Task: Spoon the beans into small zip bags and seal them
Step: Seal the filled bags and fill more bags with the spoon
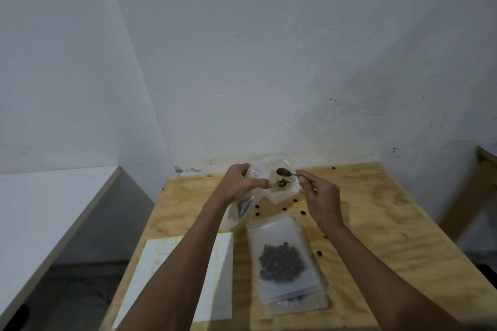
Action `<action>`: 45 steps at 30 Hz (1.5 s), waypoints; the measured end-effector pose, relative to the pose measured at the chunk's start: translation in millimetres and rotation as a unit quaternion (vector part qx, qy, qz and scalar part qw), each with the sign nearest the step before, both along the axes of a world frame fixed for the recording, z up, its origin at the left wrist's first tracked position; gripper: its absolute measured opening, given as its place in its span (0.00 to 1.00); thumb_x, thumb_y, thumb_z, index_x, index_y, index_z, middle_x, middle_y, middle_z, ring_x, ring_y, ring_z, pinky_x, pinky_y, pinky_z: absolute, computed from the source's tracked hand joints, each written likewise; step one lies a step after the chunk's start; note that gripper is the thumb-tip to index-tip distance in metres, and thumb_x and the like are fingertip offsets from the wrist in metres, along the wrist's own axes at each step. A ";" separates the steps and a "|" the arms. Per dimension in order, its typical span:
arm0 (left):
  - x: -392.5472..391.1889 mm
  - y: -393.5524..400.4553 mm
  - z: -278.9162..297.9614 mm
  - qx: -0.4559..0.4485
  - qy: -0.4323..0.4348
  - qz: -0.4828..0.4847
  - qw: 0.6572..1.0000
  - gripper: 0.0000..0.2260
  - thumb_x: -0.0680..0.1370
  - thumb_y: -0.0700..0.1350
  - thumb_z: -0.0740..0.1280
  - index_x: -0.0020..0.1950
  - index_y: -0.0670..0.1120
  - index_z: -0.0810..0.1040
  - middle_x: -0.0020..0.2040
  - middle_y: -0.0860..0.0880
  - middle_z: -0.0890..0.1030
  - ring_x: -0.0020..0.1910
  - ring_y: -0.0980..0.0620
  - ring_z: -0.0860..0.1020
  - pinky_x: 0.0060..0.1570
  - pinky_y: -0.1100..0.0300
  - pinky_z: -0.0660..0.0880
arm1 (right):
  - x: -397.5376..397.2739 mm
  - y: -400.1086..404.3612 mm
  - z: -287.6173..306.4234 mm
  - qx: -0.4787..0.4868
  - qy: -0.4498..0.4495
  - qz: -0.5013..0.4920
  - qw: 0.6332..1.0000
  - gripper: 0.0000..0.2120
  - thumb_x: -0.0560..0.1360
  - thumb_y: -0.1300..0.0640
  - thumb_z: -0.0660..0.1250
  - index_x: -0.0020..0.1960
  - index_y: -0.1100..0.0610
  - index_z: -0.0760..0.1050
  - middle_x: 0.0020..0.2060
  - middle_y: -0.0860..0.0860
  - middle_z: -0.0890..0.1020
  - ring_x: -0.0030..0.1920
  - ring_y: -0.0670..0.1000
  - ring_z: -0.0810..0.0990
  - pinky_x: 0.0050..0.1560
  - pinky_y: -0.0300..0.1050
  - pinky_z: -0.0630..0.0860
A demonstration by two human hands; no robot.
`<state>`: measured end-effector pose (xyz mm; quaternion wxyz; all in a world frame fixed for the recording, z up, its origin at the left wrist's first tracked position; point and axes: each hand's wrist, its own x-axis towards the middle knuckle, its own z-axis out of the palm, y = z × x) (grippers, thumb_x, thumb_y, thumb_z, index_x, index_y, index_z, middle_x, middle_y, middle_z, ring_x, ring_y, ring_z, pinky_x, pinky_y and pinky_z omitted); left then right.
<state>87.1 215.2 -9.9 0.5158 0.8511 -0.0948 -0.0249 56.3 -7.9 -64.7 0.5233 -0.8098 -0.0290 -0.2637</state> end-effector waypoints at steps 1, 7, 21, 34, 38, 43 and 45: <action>0.3 0.0 1.2 -0.006 0.000 -0.001 1.000 0.15 0.64 0.55 0.80 0.42 0.47 0.83 0.36 0.53 0.83 0.34 0.56 0.79 0.38 0.58 0.74 | -0.9 0.4 -0.4 -0.008 -0.002 0.000 1.000 0.11 0.82 0.58 0.67 0.62 0.57 0.83 0.54 0.51 0.87 0.46 0.49 0.87 0.49 0.47 0.84; 2.9 0.2 0.0 -0.032 -0.003 0.000 0.999 0.19 0.64 0.57 0.80 0.39 0.43 0.80 0.33 0.53 0.78 0.32 0.54 0.74 0.37 0.57 0.70 | -5.5 -2.1 -15.8 0.033 0.034 -0.024 0.999 0.11 0.81 0.57 0.68 0.61 0.57 0.85 0.39 0.34 0.82 0.39 0.58 0.86 0.38 0.62 0.83; 21.0 -44.2 27.0 -0.173 0.001 0.038 0.984 0.25 0.62 0.57 0.81 0.48 0.40 0.85 0.48 0.38 0.85 0.50 0.36 0.83 0.54 0.36 0.78 | 4.5 2.6 11.2 0.258 0.238 -0.061 0.934 0.10 0.78 0.64 0.64 0.46 0.63 0.84 0.35 0.56 0.86 0.29 0.49 0.80 0.26 0.37 0.74; 24.4 -44.2 31.0 -0.148 0.015 0.008 0.989 0.24 0.64 0.55 0.81 0.51 0.39 0.85 0.49 0.39 0.86 0.51 0.37 0.84 0.57 0.38 0.79 | 10.0 -6.6 16.4 0.378 0.261 -0.096 0.883 0.08 0.76 0.67 0.64 0.48 0.65 0.81 0.35 0.58 0.87 0.30 0.52 0.80 0.29 0.39 0.76; 25.2 -33.1 18.7 -0.051 -0.020 0.004 0.998 0.32 0.60 0.62 0.82 0.44 0.35 0.78 0.39 0.39 0.80 0.37 0.40 0.78 0.39 0.46 0.75 | 9.2 -8.1 17.0 0.390 0.241 -0.126 0.880 0.09 0.77 0.67 0.62 0.50 0.64 0.81 0.38 0.59 0.87 0.30 0.51 0.80 0.27 0.37 0.76; 10.7 -24.8 10.9 0.040 -0.036 -0.002 0.999 0.19 0.64 0.53 0.82 0.49 0.48 0.83 0.46 0.50 0.85 0.46 0.50 0.82 0.43 0.54 0.78 | 13.5 -6.2 14.5 0.442 0.230 -0.159 0.852 0.08 0.77 0.68 0.63 0.52 0.65 0.80 0.40 0.61 0.86 0.33 0.54 0.83 0.34 0.42 0.82; 6.5 -22.1 6.3 0.069 -0.042 -0.004 0.997 0.21 0.65 0.52 0.82 0.54 0.49 0.83 0.49 0.53 0.84 0.48 0.56 0.81 0.41 0.64 0.73 | 14.3 -5.4 14.1 0.456 0.224 -0.169 0.844 0.09 0.77 0.68 0.63 0.52 0.65 0.80 0.40 0.61 0.86 0.34 0.55 0.84 0.38 0.45 0.83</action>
